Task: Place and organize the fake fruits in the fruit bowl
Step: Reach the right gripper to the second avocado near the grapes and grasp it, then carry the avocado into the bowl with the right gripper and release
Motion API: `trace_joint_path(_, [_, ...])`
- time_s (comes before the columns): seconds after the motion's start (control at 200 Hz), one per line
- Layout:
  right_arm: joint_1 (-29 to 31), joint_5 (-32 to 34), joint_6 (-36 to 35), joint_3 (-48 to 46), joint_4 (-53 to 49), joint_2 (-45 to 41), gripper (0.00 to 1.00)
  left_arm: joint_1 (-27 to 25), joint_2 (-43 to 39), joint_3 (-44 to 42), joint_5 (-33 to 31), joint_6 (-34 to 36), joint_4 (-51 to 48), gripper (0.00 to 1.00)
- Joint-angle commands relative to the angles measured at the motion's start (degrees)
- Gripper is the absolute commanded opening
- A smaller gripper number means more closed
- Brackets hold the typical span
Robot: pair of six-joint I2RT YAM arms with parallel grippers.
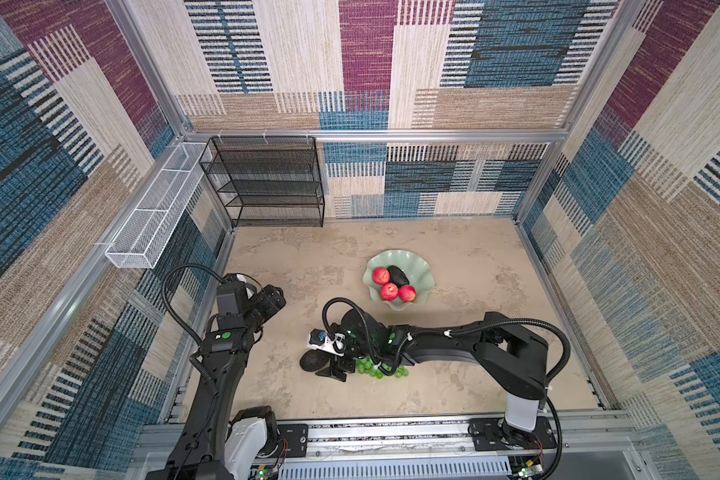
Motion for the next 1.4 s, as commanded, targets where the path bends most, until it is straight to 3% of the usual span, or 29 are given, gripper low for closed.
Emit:
trace_joint_path(0.0, [0.10,-2.01,-1.27,2.09,0.88,2.32,0.93,0.49,-0.45,-0.07,2.57,-0.62,-0.16,0.82])
trace_joint_path(0.276, [0.26,-1.25,1.29,6.20,0.28,8.35,0.84,1.10,-1.68,-0.09,3.58,-0.04,-1.48,0.82])
trace_joint_path(0.456, [0.32,-0.12,4.18,6.47,1.45,9.61,0.62,1.41,-2.67,0.41,3.50,0.44,-2.55,0.82])
trace_joint_path(0.551, [0.23,2.27,5.72,5.50,1.92,8.09,0.52,1.46,-3.22,1.03,3.65,0.55,-2.94,0.82])
trace_joint_path(0.736, [-1.92,6.97,12.13,0.26,1.77,-1.88,0.47,1.54,-4.70,2.09,4.73,1.16,-3.19,0.82])
trace_joint_path(0.867, [-8.24,12.87,17.40,-6.09,0.30,-12.95,0.46,1.54,-5.90,1.40,8.37,1.23,-1.02,0.82])
trace_joint_path(0.997, [-16.75,23.32,20.66,-9.17,-4.18,-18.77,0.47,1.15,-6.13,-0.22,14.90,-1.38,4.09,0.82])
trace_joint_path(1.062, [-22.05,26.01,22.98,-8.86,-6.91,-18.52,0.47,0.19,-6.10,-0.26,16.53,-1.98,5.49,0.82])
trace_joint_path(1.182, [-31.04,23.95,26.89,-9.53,-5.93,-17.31,0.48,-3.64,-6.40,0.63,15.98,-0.73,5.54,0.82])
trace_joint_path(1.398, [-35.94,25.73,27.49,-4.87,-4.14,-8.90,0.48,-11.29,-6.67,0.72,13.11,0.59,5.54,0.82])
